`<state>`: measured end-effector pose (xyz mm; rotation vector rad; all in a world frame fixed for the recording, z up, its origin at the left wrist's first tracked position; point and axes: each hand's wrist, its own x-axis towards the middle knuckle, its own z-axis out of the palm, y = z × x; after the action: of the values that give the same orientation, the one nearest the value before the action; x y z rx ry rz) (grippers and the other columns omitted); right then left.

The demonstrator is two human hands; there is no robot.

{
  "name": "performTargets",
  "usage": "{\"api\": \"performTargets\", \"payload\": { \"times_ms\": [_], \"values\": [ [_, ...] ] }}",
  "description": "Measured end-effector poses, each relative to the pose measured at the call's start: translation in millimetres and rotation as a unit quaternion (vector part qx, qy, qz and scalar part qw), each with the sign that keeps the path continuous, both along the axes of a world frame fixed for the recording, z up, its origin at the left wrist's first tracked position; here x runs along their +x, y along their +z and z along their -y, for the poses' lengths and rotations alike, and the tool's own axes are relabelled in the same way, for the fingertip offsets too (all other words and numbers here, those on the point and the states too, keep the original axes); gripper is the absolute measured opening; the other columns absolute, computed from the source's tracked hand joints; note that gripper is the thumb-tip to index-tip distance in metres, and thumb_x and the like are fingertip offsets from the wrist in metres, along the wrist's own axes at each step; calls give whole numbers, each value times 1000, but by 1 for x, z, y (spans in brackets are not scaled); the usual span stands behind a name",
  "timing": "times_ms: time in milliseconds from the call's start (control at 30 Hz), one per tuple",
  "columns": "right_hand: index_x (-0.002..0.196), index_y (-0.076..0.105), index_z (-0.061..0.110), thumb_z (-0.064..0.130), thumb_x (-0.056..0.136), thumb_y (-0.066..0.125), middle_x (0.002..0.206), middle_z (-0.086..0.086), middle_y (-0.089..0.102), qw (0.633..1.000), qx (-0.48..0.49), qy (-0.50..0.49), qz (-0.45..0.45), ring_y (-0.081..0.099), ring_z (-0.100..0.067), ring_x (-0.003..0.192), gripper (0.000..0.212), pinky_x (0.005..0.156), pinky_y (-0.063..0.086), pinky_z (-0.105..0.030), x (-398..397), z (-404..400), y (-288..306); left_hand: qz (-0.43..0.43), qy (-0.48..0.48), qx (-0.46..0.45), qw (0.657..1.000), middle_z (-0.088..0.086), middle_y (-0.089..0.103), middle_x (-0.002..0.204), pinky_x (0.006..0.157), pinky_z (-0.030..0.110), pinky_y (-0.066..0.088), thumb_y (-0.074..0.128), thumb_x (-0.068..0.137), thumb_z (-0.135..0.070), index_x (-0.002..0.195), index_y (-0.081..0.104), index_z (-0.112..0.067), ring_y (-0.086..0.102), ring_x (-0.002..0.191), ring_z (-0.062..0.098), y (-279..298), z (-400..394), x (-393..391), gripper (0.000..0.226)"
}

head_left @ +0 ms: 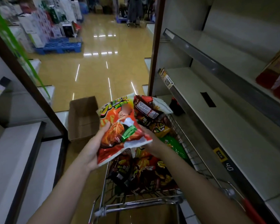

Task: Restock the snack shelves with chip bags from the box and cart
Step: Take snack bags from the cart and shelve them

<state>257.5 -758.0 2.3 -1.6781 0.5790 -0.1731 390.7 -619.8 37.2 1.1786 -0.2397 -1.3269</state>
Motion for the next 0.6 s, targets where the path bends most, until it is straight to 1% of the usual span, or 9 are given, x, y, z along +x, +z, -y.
{"api": "performTargets", "payload": {
  "times_ms": [100, 167, 233, 300, 333, 367, 433, 533, 600],
  "values": [
    [132, 52, 8, 11, 101, 47, 119, -5, 57, 995, -46, -67, -54, 55, -12, 91, 32, 66, 45, -15, 10, 11, -20, 53, 77, 13, 996, 16, 73, 101, 58, 32, 59, 95, 22, -52, 122, 58, -9, 74, 78, 29, 10, -16, 18, 115],
    [125, 57, 12, 22, 100, 50, 115, -6, 58, 984, -43, -109, -137, 56, -16, 94, 27, 74, 48, -26, 13, 21, -49, 100, 126, 18, 987, 14, 74, 101, 56, 30, 58, 93, 36, -50, 131, 51, -11, 74, 77, 26, 15, -26, 27, 111],
    [96, 61, 12, 24, 100, 50, 86, -7, 55, 962, -77, -115, -236, 53, -18, 74, 17, 67, 42, -29, 10, 28, -80, 148, 168, 17, 974, 11, 72, 105, 56, 27, 58, 89, 48, -50, 139, 43, -15, 74, 79, 24, 20, -35, 33, 108],
    [71, 51, 8, 24, 100, 48, 67, -6, 41, 943, -95, -94, -303, 39, -18, 58, 34, 62, 34, -29, 10, 32, -107, 187, 187, 28, 964, 9, 71, 110, 60, 28, 59, 89, 37, -58, 139, 42, -16, 74, 84, 23, 20, -45, 38, 120],
    [76, 56, 4, 26, 100, 48, 72, -9, 45, 940, -76, -78, -324, 44, -20, 62, 34, 64, 36, -30, 12, 29, -111, 202, 197, 34, 959, 8, 70, 113, 64, 31, 59, 87, 34, -59, 138, 42, -16, 73, 87, 23, 18, -50, 40, 120],
    [98, 63, 0, 32, 100, 49, 86, -14, 54, 940, -48, -60, -331, 53, -23, 76, 34, 70, 42, -33, 16, 25, -117, 214, 209, 41, 954, 7, 69, 115, 70, 34, 58, 84, 36, -59, 137, 43, -17, 73, 90, 24, 17, -56, 41, 117],
    [143, 42, 4, 50, 97, 49, 135, -18, 50, 928, -14, -14, -373, 51, -30, 122, 65, 97, 45, -38, 28, 15, -116, 222, 232, 49, 946, 5, 69, 116, 81, 40, 55, 79, 42, -58, 135, 45, -19, 70, 96, 25, 12, -69, 44, 107],
    [154, 17, 5, 71, 90, 40, 160, -16, 18, 923, 24, 23, -384, 26, -35, 144, 95, 112, 31, -44, 55, -8, -108, 217, 259, 56, 939, 4, 70, 113, 86, 43, 54, 82, 55, -54, 124, 52, -24, 70, 98, 26, 5, -84, 47, 80],
    [153, 19, 4, 74, 88, 38, 160, -17, 20, 930, 50, 13, -364, 25, -36, 145, 97, 113, 29, -44, 73, -24, -109, 206, 288, 57, 933, 4, 70, 113, 85, 42, 53, 80, 68, -47, 120, 54, -25, 69, 98, 27, 1, -91, 48, 62]
  ]
}}
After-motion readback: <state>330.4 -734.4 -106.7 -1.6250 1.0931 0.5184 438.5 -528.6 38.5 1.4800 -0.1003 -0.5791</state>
